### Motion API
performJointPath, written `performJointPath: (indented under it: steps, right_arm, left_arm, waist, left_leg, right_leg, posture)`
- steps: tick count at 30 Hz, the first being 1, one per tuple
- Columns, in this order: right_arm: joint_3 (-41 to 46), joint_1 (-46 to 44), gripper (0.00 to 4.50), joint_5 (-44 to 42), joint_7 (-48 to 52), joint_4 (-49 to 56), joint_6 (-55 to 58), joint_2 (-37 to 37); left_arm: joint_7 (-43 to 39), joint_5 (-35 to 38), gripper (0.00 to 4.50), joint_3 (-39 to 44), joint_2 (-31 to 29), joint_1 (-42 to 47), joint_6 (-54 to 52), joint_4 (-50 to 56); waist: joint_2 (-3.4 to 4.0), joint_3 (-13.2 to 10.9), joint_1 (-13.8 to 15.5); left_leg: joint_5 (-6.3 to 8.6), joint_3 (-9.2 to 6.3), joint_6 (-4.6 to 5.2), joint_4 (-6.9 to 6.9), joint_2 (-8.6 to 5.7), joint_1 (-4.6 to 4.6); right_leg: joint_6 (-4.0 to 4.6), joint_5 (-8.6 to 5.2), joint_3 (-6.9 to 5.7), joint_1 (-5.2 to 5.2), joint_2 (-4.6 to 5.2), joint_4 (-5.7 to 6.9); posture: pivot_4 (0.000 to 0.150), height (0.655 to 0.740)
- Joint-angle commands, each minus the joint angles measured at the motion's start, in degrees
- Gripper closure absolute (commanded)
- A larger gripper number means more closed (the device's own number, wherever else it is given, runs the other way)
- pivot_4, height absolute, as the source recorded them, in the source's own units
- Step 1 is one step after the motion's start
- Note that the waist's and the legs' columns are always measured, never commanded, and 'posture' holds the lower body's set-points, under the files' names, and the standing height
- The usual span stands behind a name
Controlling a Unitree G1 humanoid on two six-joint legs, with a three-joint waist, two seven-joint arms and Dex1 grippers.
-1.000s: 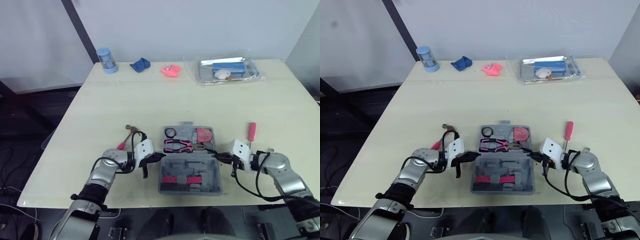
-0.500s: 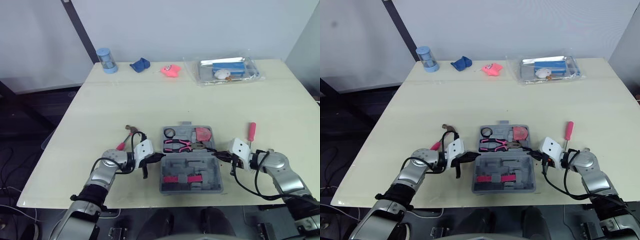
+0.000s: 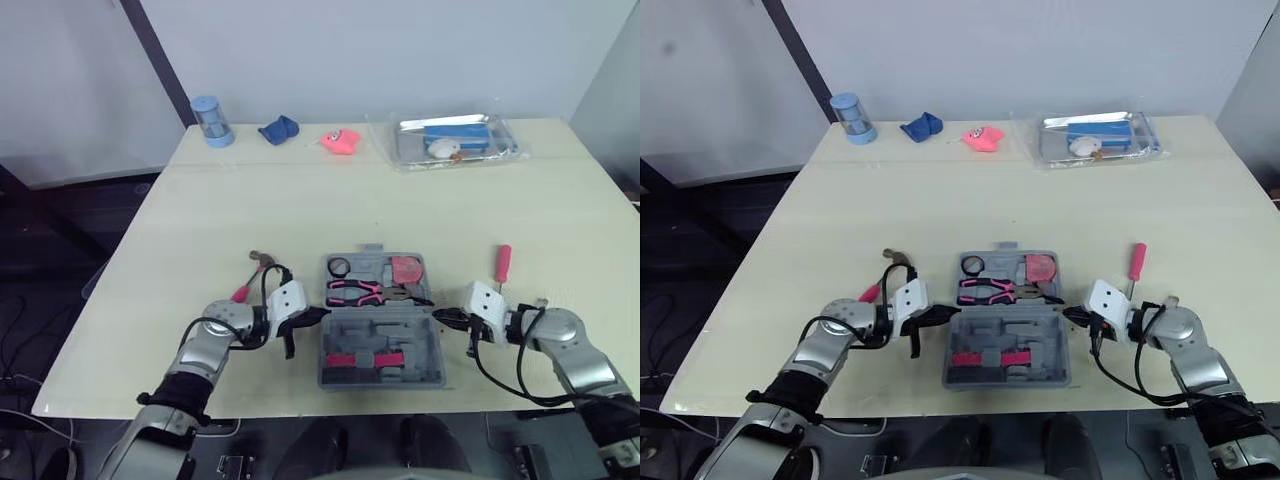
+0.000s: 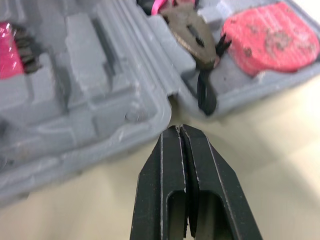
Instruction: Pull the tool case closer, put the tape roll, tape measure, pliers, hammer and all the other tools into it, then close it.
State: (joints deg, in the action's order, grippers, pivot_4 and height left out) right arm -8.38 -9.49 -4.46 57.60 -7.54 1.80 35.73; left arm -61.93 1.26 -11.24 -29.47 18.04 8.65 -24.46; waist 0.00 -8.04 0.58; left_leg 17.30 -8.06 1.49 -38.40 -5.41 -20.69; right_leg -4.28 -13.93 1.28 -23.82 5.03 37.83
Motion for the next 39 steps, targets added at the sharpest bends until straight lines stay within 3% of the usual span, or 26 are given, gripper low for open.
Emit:
performJointPath:
  steps: [1,27,31,39]
  right_arm:
    - [1.4,-0.3,4.43,-0.8,-0.1,0.5,-1.3,0.7]
    - [5.9,1.5,4.43,-3.4,-2.1,-0.3,-2.3,1.9]
    - [9.6,4.3,4.43,-7.6,-2.5,2.5,-1.4,1.5]
    - [24.4,17.3,4.43,-18.8,-4.8,9.4,-1.2,0.3]
  left_arm:
    - [0.8,-0.9,4.5,-0.3,-1.1,-1.3,-1.5,-0.5]
    - [2.9,2.7,4.5,3.7,-5.7,-4.5,-3.5,2.7]
    - [2.0,8.3,4.5,7.8,-6.6,-7.6,-5.5,7.1]
    - [2.4,24.0,4.5,26.0,-8.4,-21.3,-9.5,18.1]
  waist:
    - [0.0,0.0,0.0]
    - [0.0,0.0,-1.4]
    - [0.01,0.0,-1.4]
    - [0.01,-0.1,-0.8]
  left_leg:
    - [0.0,0.0,0.0,0.0,0.0,0.0]
    - [0.0,0.0,0.0,0.04,0.06,0.01]
    - [0.0,0.01,0.0,0.06,0.08,-0.01]
    - [0.03,-0.02,0.02,0.08,0.09,-0.07]
  right_leg:
    - [0.0,0.0,0.0,0.0,0.0,0.0]
    - [0.01,0.0,0.01,-0.01,-0.01,-0.01]
    - [0.01,0.0,0.05,-0.03,0.01,-0.05]
    - [0.01,-0.01,0.12,-0.01,0.22,-0.17]
  posture:
    - [0.15,0.74]
    - [0.15,0.74]
    - [0.15,0.74]
    - [0.15,0.74]
